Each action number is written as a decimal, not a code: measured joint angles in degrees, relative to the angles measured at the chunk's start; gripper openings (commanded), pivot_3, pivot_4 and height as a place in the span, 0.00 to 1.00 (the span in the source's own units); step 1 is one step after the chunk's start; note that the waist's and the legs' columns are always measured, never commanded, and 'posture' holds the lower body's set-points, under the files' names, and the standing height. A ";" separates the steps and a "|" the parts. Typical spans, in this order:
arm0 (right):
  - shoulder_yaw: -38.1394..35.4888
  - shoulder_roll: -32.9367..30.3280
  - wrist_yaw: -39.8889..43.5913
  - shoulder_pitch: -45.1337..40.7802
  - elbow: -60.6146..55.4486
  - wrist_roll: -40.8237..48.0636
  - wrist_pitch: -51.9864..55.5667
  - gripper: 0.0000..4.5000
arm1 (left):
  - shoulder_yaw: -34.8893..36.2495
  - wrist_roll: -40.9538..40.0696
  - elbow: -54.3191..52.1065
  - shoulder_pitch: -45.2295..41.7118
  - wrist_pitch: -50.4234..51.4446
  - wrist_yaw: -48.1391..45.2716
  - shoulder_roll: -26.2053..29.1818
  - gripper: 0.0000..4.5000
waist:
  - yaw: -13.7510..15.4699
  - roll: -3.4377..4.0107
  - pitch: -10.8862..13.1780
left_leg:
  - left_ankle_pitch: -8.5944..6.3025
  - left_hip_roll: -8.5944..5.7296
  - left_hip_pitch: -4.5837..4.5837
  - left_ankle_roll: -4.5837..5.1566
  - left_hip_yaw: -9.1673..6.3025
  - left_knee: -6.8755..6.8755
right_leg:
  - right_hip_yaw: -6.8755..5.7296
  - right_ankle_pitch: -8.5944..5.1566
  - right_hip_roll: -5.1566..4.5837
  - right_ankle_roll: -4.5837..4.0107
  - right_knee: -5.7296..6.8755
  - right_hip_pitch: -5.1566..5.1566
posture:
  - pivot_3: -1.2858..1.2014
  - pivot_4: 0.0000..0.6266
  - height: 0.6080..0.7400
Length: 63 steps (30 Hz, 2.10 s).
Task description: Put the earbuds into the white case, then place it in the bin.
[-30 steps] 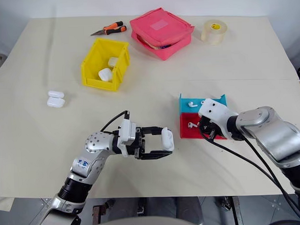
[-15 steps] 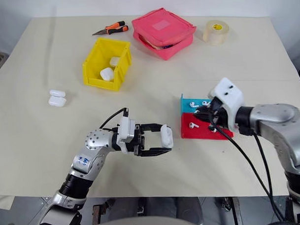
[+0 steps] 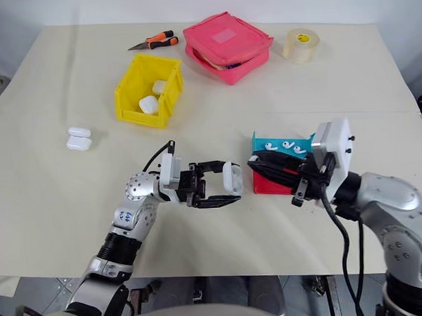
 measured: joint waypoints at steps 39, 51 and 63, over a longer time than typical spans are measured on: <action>15.13 2.44 2.77 4.45 7.44 -9.24 -24.18 0.10 | 2.41 -3.76 0.65 -0.24 6.12 -7.28 -1.03 0.62 | -0.04 0.00 0.00 | 0.00 0.00 0.01 0.00 0.00 0.00 | -0.01 0.00 0.01 0.00 0.00 0.01 | 0.52 0.24 1.00; 12.25 -4.77 2.97 5.39 4.63 -7.06 -23.38 0.10 | 1.62 -3.40 1.95 -1.17 5.78 -8.38 -2.75 0.62 | 0.00 0.00 0.00 | -0.01 0.00 0.01 0.01 0.00 0.00 | -0.01 0.00 0.00 0.00 -0.01 0.01 | 0.52 0.24 1.00; 9.99 -10.34 2.96 5.90 3.11 -3.27 -21.21 0.10 | 1.37 -2.66 2.08 -1.18 5.09 -8.64 -2.93 0.62 | 0.03 0.00 0.00 | -0.01 0.01 0.01 0.02 -0.01 0.01 | -0.01 0.00 -0.01 0.00 -0.02 0.02 | 0.52 0.24 1.00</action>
